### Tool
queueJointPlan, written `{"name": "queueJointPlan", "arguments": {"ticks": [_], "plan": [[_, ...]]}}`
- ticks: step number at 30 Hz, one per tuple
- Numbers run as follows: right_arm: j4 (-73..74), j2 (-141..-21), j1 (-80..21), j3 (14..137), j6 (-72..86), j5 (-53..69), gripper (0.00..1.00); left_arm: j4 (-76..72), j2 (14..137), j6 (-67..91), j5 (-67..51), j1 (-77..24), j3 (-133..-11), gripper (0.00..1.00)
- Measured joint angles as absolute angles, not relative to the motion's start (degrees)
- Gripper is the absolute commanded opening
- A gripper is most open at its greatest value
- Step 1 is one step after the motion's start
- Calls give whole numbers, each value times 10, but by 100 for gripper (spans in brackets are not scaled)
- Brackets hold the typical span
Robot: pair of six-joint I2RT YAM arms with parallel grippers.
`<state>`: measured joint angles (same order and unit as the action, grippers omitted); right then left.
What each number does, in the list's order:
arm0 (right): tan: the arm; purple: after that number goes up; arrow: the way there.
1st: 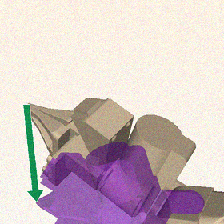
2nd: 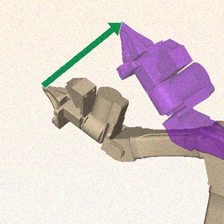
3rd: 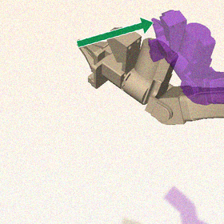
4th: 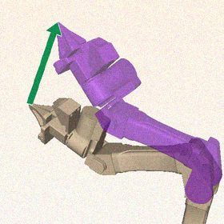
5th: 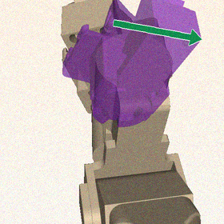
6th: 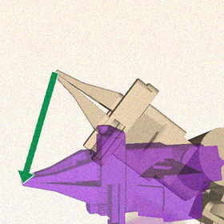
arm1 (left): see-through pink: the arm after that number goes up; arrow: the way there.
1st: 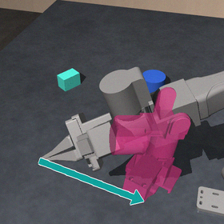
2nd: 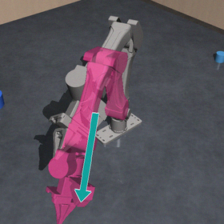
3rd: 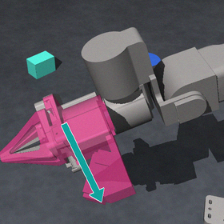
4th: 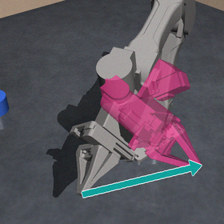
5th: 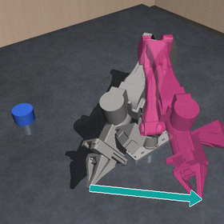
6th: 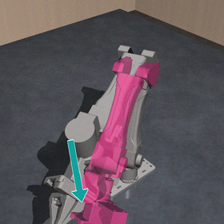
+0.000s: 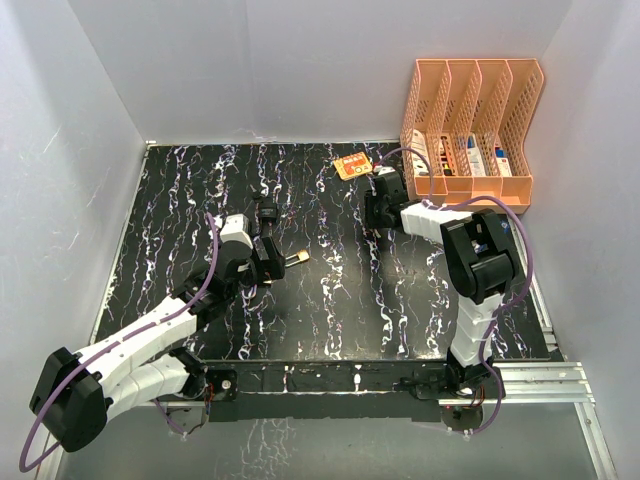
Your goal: Unlock with the key
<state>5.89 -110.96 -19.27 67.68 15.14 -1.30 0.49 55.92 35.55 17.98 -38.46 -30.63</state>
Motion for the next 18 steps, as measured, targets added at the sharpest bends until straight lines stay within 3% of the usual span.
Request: {"name": "queueJointPlan", "arguments": {"ticks": [10,18], "plan": [[62,-1092,-190,656,152,-1,29,6,559,356,180,-385,-306,98],[65,-1084,-189,646,151,-1,21,10,559,356,180,-385,-306,98]]}}
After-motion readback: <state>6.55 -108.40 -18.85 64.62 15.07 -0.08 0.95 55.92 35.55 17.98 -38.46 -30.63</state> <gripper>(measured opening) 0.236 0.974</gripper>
